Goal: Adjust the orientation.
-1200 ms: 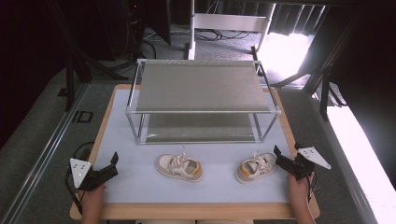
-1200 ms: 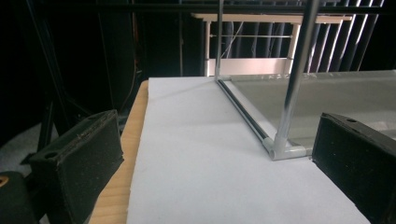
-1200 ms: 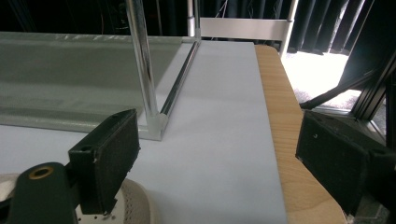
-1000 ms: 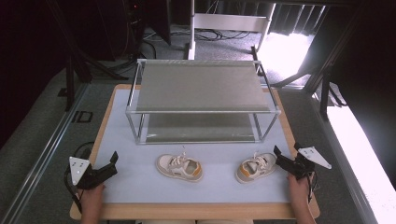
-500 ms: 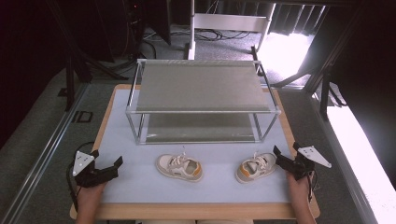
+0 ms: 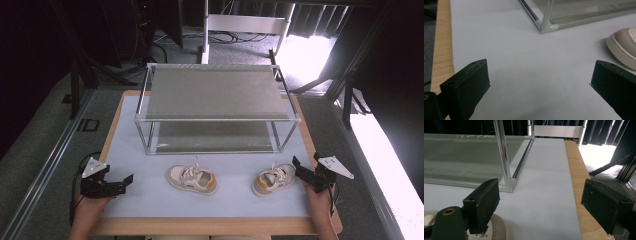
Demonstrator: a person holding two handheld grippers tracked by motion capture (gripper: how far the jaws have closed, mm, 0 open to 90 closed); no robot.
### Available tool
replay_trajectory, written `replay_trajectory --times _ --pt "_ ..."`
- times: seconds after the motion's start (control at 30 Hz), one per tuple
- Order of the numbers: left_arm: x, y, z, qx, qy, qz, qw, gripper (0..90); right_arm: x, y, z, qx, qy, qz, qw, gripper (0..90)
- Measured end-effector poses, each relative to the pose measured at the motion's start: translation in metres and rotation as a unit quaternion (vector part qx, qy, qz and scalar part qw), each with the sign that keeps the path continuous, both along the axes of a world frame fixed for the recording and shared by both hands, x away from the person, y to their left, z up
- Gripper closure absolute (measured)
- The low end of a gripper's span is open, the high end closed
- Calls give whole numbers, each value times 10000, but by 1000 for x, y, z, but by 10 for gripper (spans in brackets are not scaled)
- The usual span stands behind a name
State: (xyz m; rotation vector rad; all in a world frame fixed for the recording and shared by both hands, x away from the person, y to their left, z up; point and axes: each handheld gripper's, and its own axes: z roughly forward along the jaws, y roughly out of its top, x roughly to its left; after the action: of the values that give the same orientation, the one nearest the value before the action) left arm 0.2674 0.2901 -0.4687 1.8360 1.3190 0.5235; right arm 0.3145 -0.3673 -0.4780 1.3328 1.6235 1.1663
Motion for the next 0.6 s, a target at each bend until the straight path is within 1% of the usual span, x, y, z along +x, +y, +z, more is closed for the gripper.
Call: replay_trajectory --times 0.03,0.13,0.17,0.2,0.23,0.27,0.3,0.4,0.47,0.5,0.53,0.57,0.6 --pt "1 0 2 76 57 2 10000 14 0 0 0 2 -2 3 10000 146" --pt "2 1 11 168 264 -57 9995 14 0 0 0 5 -1 7 10000 147" --pt "2 1 14 204 314 -102 9992 14 0 0 0 3 -1 9 10000 147" --pt "3 1 17 286 362 -109 9989 14 0 0 0 3 -1 10 10000 147" --pt "3 1 17 286 362 -109 9989 15 0 0 0 4 -1 12 10000 147" --pt "4 0 23 426 530 -144 9976 14 0 0 0 2 -1 13 10000 147" --pt "4 -1 25 512 576 -145 9969 14 0 0 0 7 2 12 10000 147" --pt "6 -3 29 600 765 -262 9949 15 0 0 0 17 3 3 10000 147" --pt "7 -5 29 633 912 -370 9931 15 0 0 0 21 5 2 10000 147" --pt "7 -5 29 633 912 -370 9931 15 0 0 0 21 5 2 10000 147" --pt "7 -6 30 647 999 -445 9919 15 0 0 0 20 4 5 10000 147" --pt "8 -8 29 712 1186 -543 9889 15 0 0 0 19 -4 11 10000 147" --pt "8 -8 29 712 1186 -543 9889 15 0 0 0 16 -7 15 10000 147"
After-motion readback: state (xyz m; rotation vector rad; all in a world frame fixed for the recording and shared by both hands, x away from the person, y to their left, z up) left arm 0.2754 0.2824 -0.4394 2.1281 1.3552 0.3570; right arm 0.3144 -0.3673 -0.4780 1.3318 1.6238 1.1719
